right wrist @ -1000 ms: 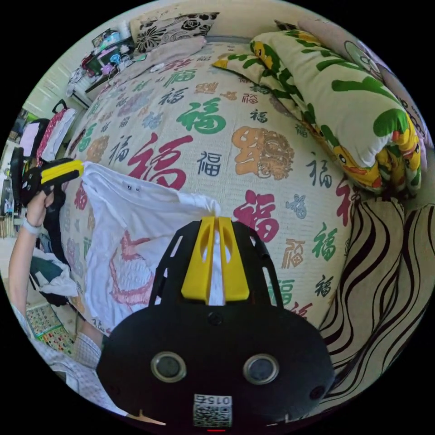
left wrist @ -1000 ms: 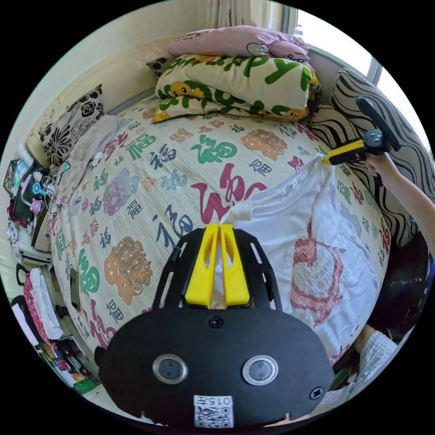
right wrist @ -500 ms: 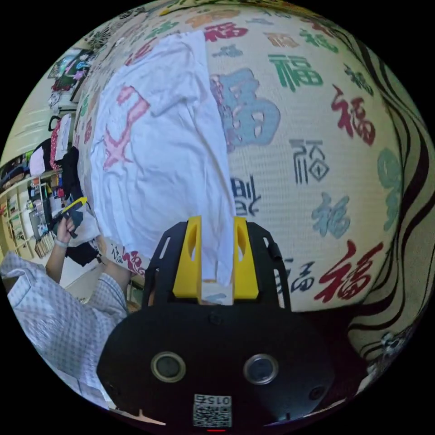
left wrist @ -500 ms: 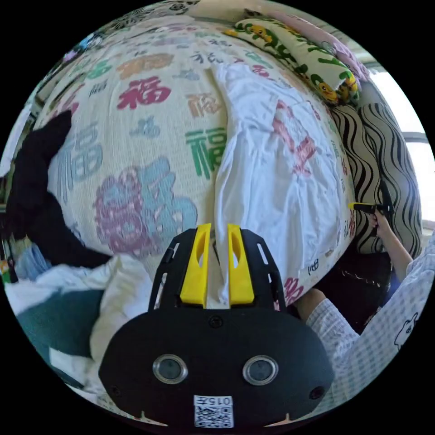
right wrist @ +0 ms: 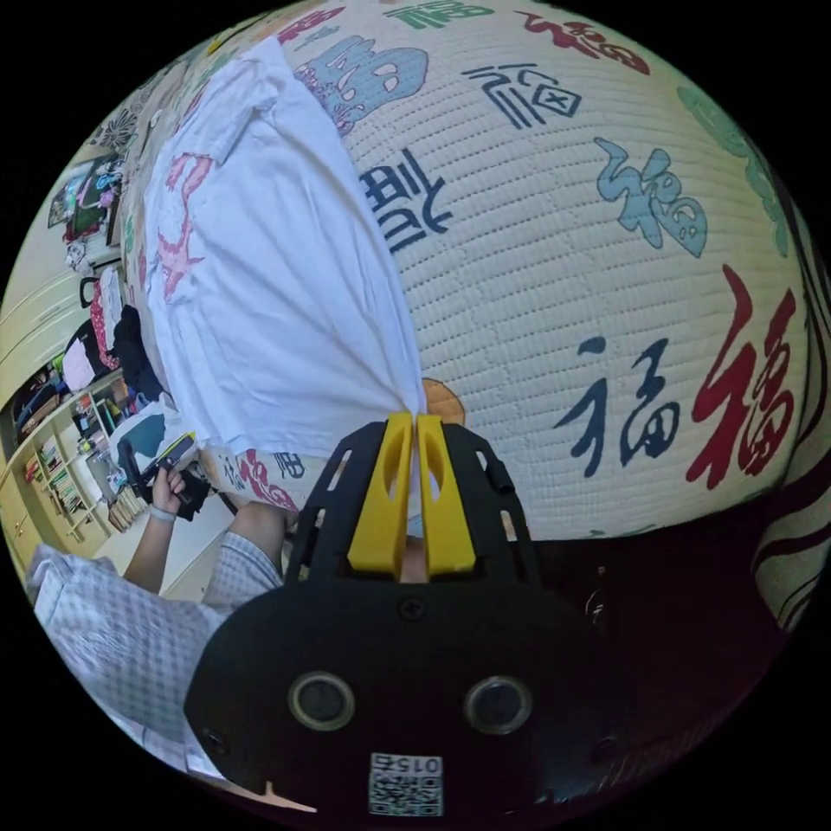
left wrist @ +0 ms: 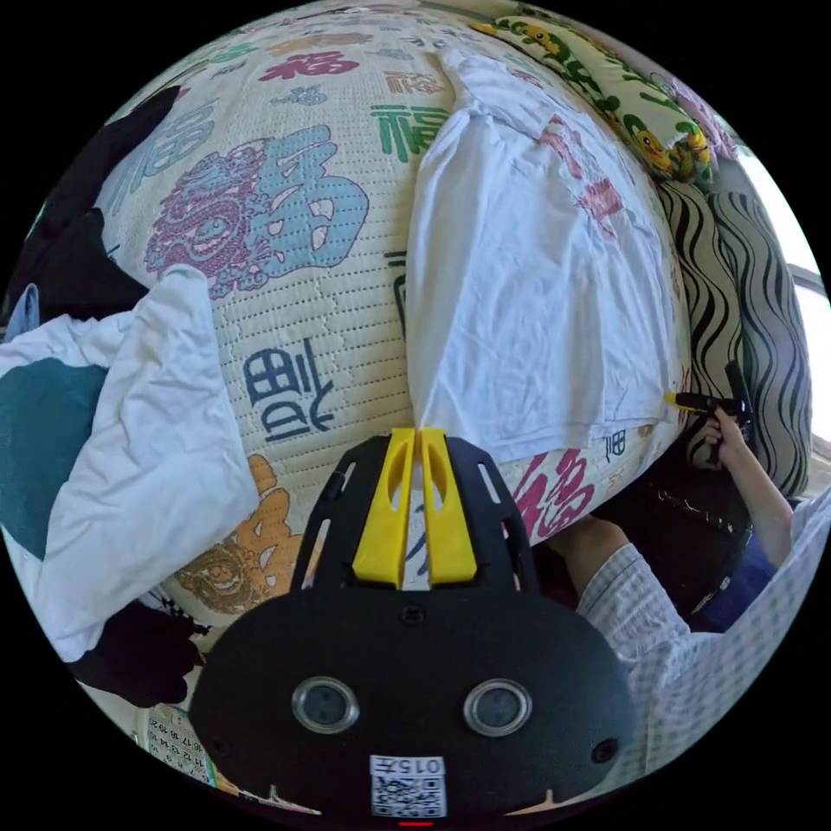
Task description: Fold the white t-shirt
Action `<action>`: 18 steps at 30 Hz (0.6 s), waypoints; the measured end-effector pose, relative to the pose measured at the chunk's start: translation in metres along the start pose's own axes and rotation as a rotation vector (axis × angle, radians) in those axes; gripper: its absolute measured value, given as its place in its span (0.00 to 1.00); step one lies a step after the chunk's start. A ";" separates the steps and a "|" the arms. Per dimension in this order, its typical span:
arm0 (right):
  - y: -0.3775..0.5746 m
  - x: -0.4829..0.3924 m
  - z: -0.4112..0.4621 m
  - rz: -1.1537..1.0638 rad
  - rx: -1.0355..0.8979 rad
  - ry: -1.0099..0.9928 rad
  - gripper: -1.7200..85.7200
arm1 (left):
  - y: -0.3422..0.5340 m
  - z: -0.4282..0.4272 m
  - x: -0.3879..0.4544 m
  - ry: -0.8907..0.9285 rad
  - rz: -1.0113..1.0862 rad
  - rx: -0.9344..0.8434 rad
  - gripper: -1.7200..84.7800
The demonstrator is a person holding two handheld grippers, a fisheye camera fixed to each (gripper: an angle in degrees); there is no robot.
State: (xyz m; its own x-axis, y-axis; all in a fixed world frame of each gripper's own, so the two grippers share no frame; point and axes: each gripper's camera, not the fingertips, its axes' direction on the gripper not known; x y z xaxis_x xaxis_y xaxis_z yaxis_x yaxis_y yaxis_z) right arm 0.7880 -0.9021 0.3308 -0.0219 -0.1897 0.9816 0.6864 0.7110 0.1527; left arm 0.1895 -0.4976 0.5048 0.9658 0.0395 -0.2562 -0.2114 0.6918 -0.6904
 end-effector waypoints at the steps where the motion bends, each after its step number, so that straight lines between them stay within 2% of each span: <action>1: 0.003 0.005 -0.006 -0.004 0.001 0.001 0.01 | 0.004 -0.008 -0.007 -0.020 -0.004 0.015 0.02; 5: 0.011 0.017 -0.020 -0.039 -0.018 0.002 0.01 | 0.013 -0.028 -0.029 -0.014 -0.005 0.043 0.01; 11: 0.011 0.013 -0.006 -0.103 -0.046 0.054 0.04 | 0.013 -0.010 -0.034 -0.025 0.006 0.029 0.01; 14: 0.008 0.022 0.007 -0.039 -0.094 0.077 0.07 | 0.015 -0.001 -0.036 0.011 -0.027 0.044 0.01; 18: 0.010 0.026 0.003 -0.064 -0.076 0.067 0.03 | 0.017 0.006 -0.036 0.028 -0.035 0.042 0.01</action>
State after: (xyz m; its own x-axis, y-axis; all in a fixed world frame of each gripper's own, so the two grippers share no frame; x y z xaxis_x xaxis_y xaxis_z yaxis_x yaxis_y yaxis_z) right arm 0.7919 -0.8975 0.3584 -0.0206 -0.2791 0.9601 0.7385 0.6430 0.2028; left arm 0.1515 -0.4831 0.5062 0.9678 -0.0055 -0.2516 -0.1702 0.7219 -0.6708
